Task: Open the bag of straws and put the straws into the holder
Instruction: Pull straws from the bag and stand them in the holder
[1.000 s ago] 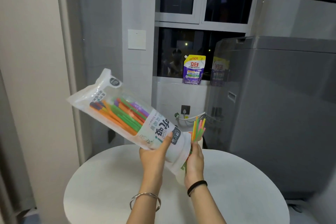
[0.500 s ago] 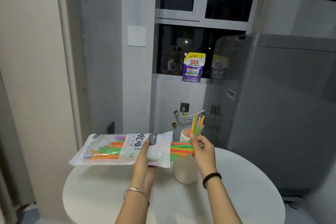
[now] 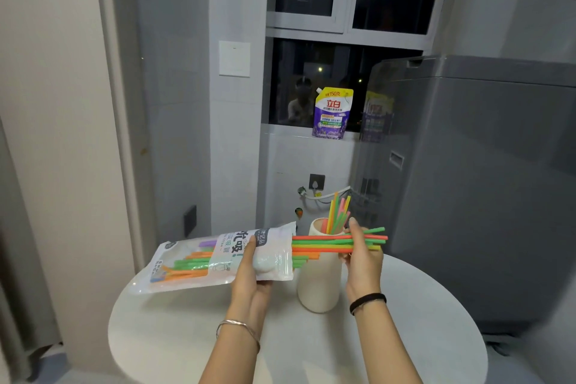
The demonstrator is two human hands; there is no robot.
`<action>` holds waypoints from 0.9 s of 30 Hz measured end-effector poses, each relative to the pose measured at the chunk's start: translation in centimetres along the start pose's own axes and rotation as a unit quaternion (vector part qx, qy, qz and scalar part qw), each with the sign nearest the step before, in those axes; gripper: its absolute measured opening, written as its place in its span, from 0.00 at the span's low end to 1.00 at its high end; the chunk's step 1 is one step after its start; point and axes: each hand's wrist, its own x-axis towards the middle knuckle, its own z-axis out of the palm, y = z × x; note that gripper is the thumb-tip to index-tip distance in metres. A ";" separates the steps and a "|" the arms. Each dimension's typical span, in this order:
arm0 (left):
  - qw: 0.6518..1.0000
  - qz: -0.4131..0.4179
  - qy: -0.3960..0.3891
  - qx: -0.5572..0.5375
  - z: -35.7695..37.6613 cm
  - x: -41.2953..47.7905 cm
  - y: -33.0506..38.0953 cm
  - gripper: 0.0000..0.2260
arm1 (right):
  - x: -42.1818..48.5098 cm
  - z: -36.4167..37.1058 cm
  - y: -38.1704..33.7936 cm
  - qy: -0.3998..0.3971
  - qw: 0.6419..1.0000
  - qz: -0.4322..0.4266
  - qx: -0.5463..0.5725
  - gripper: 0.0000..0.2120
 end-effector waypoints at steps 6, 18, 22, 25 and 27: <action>0.999 -0.033 -0.030 0.007 0.5 -0.3 -1.1 0.07 | -0.7 0.4 0.4 -0.135 0.986 0.031 -0.094 0.07; 1.000 -0.009 0.004 -0.016 0.0 -0.1 -0.6 0.14 | 0.3 -0.2 -0.3 -0.012 1.000 -0.026 -0.001 0.16; 0.999 -0.028 -0.017 0.002 0.4 -0.4 -1.1 0.06 | -0.4 0.6 0.8 -0.100 0.989 -0.007 -0.108 0.13; 0.999 -0.035 -0.011 -0.005 0.5 -0.4 -1.3 0.05 | -0.7 1.1 0.7 -0.060 0.996 0.001 -0.073 0.20; 0.999 -0.039 -0.004 -0.021 0.3 -0.3 -1.2 0.09 | -0.6 1.3 -0.3 -0.048 0.998 -0.010 0.041 0.25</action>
